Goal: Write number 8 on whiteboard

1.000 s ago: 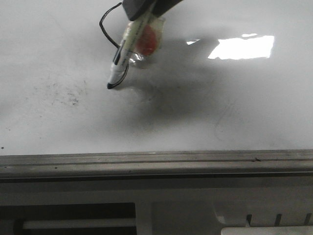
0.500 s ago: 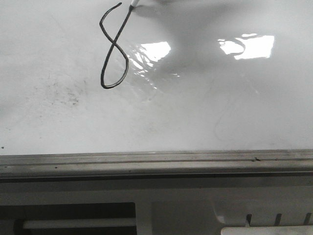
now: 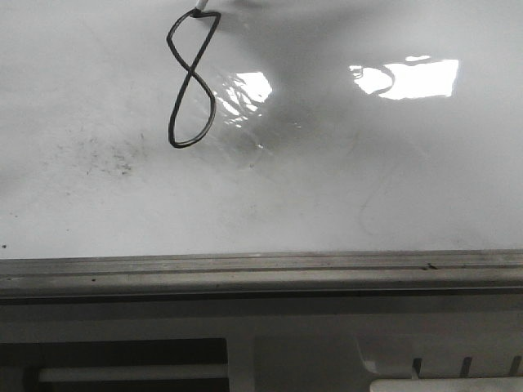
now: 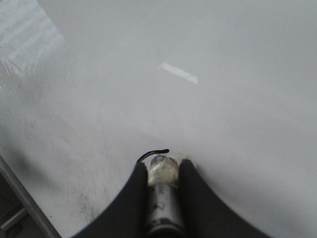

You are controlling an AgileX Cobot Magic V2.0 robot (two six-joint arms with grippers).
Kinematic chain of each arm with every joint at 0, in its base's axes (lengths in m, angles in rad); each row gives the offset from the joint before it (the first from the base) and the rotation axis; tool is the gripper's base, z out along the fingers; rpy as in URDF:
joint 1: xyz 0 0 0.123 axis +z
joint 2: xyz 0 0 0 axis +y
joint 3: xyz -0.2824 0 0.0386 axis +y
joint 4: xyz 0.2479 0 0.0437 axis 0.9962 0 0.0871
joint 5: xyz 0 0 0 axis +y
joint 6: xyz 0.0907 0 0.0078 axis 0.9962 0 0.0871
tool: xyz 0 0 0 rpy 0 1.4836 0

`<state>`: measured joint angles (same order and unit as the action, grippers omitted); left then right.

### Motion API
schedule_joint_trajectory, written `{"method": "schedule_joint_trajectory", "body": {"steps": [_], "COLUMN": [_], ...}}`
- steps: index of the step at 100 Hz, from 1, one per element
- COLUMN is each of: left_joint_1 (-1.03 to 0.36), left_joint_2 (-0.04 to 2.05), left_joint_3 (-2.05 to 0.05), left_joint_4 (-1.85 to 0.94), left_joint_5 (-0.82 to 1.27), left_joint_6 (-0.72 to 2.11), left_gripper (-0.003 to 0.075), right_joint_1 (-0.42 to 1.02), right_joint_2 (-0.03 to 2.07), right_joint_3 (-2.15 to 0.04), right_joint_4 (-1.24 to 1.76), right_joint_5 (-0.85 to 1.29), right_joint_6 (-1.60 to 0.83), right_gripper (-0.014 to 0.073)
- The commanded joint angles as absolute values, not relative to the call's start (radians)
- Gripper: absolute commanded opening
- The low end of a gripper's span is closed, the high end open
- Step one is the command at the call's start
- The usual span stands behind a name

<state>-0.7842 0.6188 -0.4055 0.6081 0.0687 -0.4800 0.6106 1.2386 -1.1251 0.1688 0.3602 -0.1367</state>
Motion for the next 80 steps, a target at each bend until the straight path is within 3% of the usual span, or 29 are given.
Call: {"method": "schedule_joint_trajectory", "body": {"steps": [1, 34, 65, 80], "left_joint_1": [-0.803, -0.861, -0.861, -0.861], "left_joint_2": [0.624, 0.858, 1.014, 1.056], "left_joint_3": [-0.436, -0.435, -0.485, -0.485], "left_joint_4": [0.606, 0.655, 0.664, 0.664], "left_joint_5": [-0.035, -0.183, -0.332, -0.352], "left_joint_6": [-0.491, -0.491, -0.491, -0.491], "left_gripper": [0.0386, 0.0386, 0.0382, 0.0237], "right_joint_1": [0.643, 0.807, 0.835, 0.835], "right_joint_2": [1.178, 1.175, 1.175, 1.175], "right_joint_3": [-1.15, -1.108, -1.108, -1.108], "right_joint_4": [0.151, 0.153, 0.219, 0.224], "right_joint_5": [0.338, 0.518, 0.604, 0.62], "right_joint_6": [-0.165, -0.168, -0.157, -0.157], "right_gripper": [-0.0064, -0.0063, -0.0063, -0.0063]}}
